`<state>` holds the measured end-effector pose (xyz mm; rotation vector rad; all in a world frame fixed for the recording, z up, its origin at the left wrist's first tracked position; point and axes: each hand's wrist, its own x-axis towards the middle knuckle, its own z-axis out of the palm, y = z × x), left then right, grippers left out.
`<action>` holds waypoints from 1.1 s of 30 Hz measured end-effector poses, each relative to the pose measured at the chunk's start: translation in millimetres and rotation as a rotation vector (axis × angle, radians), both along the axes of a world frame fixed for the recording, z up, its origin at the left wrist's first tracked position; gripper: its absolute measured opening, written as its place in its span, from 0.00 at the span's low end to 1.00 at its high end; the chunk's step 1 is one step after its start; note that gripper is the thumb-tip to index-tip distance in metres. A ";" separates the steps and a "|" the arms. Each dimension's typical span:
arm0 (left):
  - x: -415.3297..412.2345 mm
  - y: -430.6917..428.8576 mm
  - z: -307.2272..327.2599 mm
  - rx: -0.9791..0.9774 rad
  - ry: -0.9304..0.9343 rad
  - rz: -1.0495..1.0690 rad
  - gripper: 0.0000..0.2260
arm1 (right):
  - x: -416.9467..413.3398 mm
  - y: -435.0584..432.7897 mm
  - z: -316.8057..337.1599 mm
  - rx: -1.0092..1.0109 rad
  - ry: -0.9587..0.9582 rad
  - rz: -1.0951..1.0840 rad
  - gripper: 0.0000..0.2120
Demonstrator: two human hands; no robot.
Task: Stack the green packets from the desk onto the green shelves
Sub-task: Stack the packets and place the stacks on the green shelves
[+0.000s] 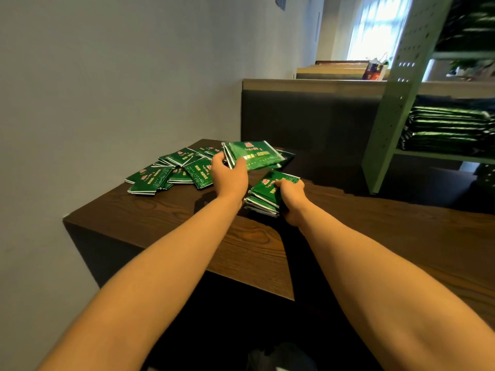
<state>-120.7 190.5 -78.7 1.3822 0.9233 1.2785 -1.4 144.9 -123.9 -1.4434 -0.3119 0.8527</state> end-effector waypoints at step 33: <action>-16.8 0.9 -40.9 0.756 0.689 -0.148 0.15 | 5.8 -7.3 0.1 0.058 0.039 -0.032 0.36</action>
